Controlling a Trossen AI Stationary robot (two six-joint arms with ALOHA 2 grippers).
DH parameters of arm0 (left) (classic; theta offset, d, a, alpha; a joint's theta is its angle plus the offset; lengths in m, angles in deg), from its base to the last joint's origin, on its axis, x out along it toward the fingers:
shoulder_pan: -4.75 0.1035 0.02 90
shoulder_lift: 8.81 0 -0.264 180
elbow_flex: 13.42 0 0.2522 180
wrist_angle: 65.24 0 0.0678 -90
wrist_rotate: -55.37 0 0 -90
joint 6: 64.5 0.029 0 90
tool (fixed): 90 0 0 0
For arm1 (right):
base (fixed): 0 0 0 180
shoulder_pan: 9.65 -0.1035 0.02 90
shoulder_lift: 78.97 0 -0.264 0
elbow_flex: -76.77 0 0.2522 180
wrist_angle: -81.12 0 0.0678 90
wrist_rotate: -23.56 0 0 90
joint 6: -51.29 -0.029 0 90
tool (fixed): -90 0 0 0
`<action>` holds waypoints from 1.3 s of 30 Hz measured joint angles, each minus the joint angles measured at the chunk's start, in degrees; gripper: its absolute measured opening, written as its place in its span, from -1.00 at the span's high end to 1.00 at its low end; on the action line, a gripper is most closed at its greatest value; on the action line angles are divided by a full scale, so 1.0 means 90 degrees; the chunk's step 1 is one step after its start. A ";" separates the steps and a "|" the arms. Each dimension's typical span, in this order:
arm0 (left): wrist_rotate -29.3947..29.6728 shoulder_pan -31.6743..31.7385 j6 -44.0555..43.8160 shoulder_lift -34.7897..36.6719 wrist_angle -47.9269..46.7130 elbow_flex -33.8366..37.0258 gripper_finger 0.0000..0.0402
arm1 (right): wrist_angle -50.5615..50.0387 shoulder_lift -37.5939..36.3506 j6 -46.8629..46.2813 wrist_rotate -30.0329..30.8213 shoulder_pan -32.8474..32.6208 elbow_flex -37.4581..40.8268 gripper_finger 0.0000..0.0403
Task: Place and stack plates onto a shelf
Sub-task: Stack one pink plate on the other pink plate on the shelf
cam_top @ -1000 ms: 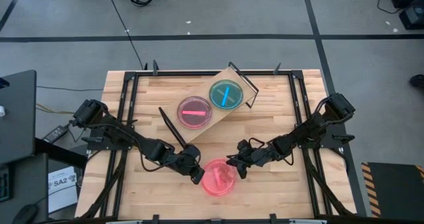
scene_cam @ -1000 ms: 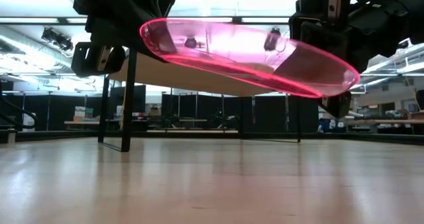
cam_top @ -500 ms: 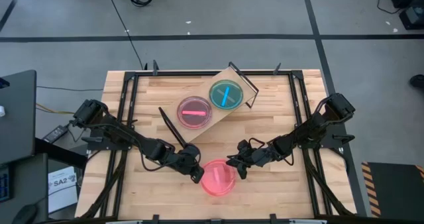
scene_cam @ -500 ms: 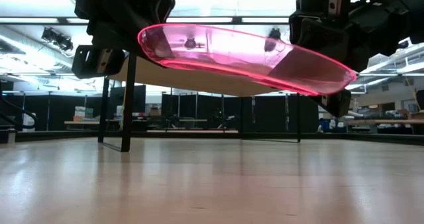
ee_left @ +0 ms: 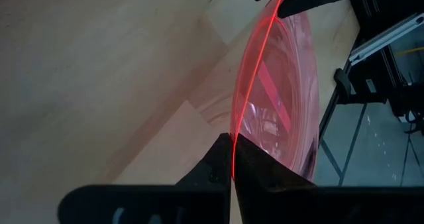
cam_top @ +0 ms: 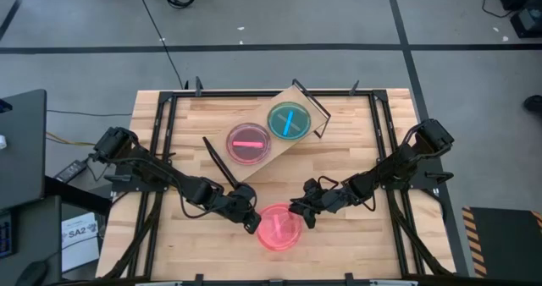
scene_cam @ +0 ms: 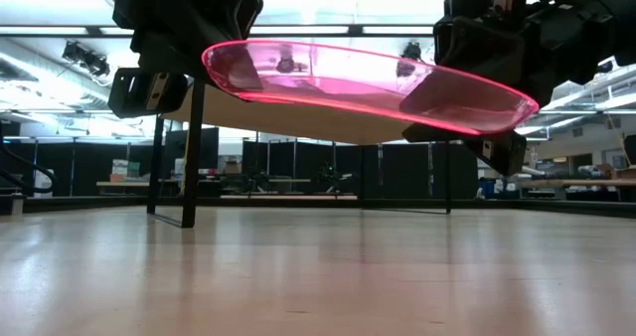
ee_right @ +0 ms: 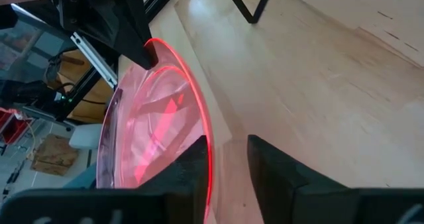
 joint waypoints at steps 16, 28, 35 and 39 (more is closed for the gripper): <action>-0.0001 0.0000 0.0018 0.0000 -0.0019 -0.0002 0.98 | -0.0002 0.0000 0.0490 0.0000 0.0002 0.0000 0.29; -0.0133 -0.0007 0.0017 0.0000 -0.0013 -0.0009 0.98 | -0.0024 -0.0066 0.0861 -0.0787 0.0072 -0.0002 0.29; -0.0369 -0.0078 -0.0002 0.0022 0.0019 -0.0010 0.98 | -0.0026 -0.0337 0.1337 -0.1653 0.0219 -0.0002 0.29; -0.0594 -0.0140 -0.0006 0.0022 0.0022 -0.0010 0.98 | -0.0081 -0.0573 0.1547 -0.1643 0.0283 -0.0002 0.29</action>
